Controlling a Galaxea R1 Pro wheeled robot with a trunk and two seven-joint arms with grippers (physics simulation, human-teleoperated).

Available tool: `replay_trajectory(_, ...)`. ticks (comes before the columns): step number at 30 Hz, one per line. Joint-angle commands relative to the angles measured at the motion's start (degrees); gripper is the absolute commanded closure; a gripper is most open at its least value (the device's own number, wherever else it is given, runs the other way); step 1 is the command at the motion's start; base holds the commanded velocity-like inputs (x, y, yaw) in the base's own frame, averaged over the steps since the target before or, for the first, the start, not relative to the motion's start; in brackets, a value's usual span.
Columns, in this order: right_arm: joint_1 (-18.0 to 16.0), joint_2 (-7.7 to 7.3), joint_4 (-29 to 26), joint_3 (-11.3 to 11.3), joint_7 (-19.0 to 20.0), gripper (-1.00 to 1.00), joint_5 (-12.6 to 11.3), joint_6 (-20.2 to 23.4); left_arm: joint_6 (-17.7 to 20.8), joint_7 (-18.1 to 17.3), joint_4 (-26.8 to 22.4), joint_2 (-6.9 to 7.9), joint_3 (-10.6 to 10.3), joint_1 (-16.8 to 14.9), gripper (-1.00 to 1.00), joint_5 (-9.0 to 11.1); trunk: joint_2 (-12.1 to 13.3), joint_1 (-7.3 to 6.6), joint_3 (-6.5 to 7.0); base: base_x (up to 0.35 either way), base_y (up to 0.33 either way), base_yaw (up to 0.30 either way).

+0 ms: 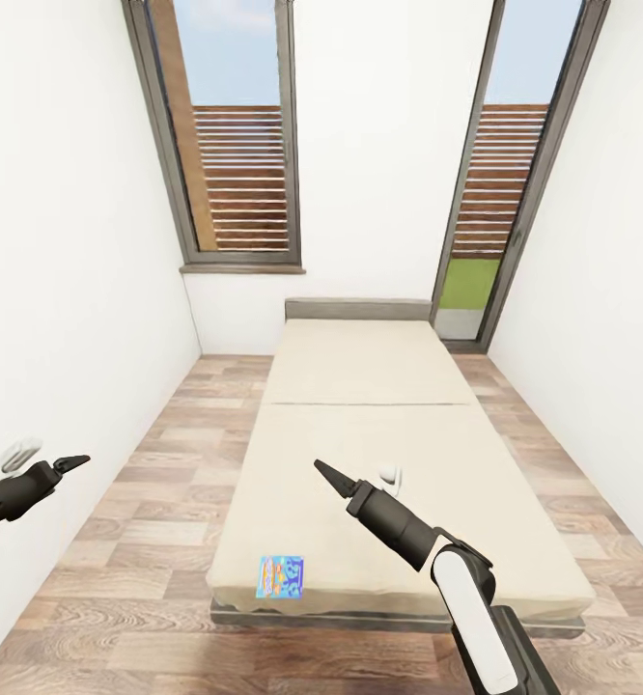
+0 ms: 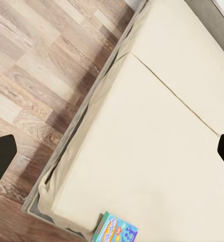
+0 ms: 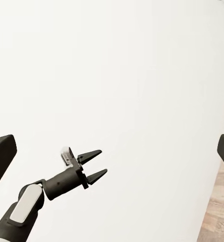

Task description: Put all the toys in the child's room - the three board games (two on the bed and one on the table), the two jigsaw puzzles on the table, and the tennis ball on the table - inside the toy box on the table in the child's room.

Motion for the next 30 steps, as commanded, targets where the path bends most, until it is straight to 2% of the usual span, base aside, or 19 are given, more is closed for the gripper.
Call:
replay_trajectory(1,0.0,0.03,0.0,-0.1,0.0,-1.00,-0.4,0.4,0.5,-0.1,0.0,-0.01,0.1,-0.1,-1.00,0.2,-0.1,0.04,-0.02,0.000,0.000,0.000)
replay_trajectory(30,0.0,0.03,0.0,-0.1,0.0,-1.00,-0.3,0.4,0.4,-0.1,0.0,-0.09,0.1,-0.1,-1.00,0.2,-0.1,0.04,2.72,0.000,0.000,0.000)
